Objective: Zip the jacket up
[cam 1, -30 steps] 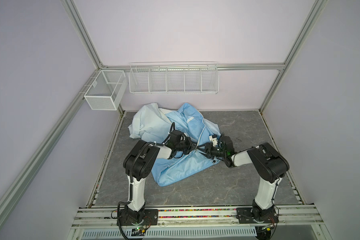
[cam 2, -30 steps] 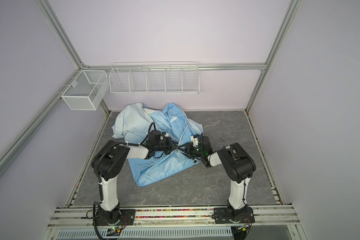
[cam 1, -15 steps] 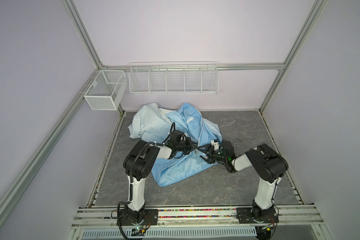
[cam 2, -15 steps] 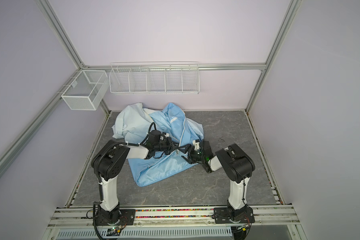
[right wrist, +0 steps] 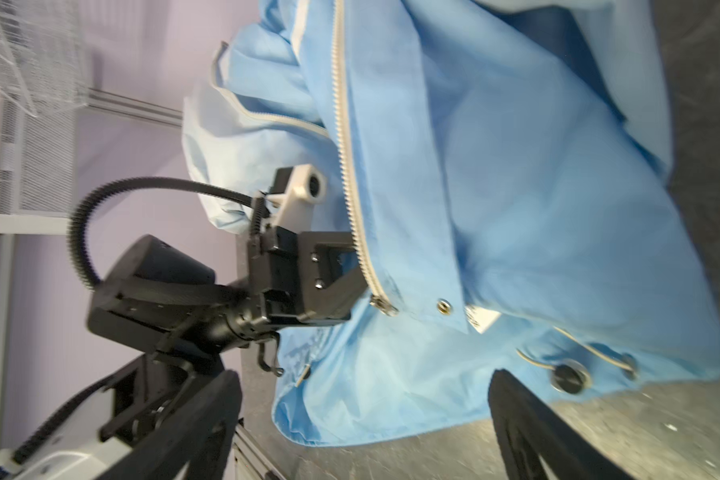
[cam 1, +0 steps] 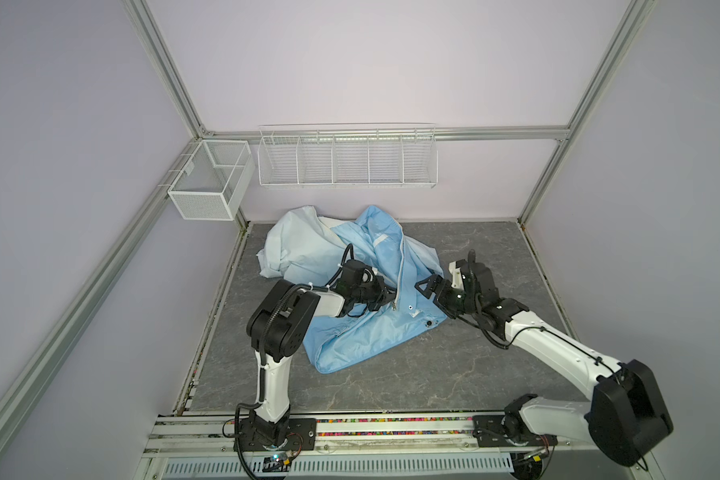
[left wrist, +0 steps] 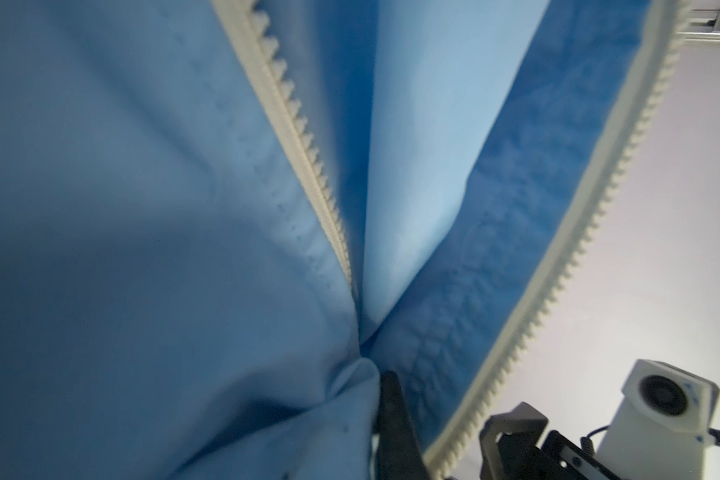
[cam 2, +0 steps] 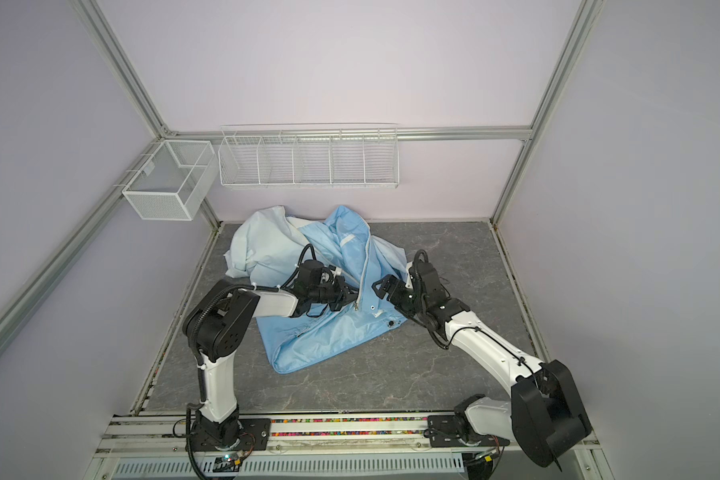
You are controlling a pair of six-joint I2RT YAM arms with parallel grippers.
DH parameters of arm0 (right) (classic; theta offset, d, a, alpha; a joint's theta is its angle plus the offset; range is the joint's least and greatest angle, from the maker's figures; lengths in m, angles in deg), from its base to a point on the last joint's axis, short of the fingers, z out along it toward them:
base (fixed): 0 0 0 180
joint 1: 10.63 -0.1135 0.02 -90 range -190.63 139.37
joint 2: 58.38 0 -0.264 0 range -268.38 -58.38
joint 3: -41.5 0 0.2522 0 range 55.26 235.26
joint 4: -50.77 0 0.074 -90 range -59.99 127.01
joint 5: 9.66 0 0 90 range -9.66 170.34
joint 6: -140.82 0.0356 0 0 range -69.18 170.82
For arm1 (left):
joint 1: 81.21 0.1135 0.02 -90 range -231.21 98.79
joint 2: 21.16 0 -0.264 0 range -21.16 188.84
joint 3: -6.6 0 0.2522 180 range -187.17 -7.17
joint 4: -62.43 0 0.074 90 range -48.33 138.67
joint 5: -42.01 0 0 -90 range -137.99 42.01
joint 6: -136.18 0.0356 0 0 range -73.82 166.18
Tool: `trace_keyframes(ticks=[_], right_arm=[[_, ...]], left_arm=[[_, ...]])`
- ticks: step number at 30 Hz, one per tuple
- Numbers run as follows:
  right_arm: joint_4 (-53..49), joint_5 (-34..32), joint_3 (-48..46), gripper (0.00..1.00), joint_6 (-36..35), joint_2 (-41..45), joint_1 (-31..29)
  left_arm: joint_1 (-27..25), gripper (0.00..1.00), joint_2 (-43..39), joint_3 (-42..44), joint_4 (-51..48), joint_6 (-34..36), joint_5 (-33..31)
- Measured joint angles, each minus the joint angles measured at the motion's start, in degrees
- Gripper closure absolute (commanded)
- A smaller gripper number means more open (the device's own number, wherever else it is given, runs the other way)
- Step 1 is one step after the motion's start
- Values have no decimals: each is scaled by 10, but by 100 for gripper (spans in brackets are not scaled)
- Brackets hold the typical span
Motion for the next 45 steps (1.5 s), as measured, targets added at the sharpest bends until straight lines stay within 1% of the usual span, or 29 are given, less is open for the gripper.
trace_keyframes(ticks=[2,6,11,16,23,25,30,32,34,40,43,45], right_arm=[[-11,18,-6,4,3,-11,4],[21,43,-45,5,41,-7,-6],[85,61,-72,0,117,-14,-12],[166,60,-98,2,180,-39,-19],[313,55,-115,1,250,-127,-33],[348,51,-118,4,261,-146,-37],[412,32,-121,6,280,-168,-43],[435,25,-121,4,290,-172,-43],[462,17,-121,0,299,-183,-44],[530,8,-122,12,318,-237,-45],[556,8,-126,20,324,-246,-45],[566,7,-128,23,326,-246,-45]], left_arm=[[-1,100,0,-2,-4,5,5],[-6,100,0,-5,-11,10,16],[-14,100,0,-12,-21,14,30],[-17,100,0,-25,-30,19,43],[-17,100,0,-35,-38,21,57],[-17,100,0,-39,-40,22,62],[-17,100,-3,-45,-42,22,75],[-17,100,-4,-45,-42,22,80],[-17,100,-4,-45,-42,22,83],[-17,100,-4,-45,-42,22,90],[-17,100,-4,-45,-44,21,89],[-17,100,-4,-45,-44,21,90]])
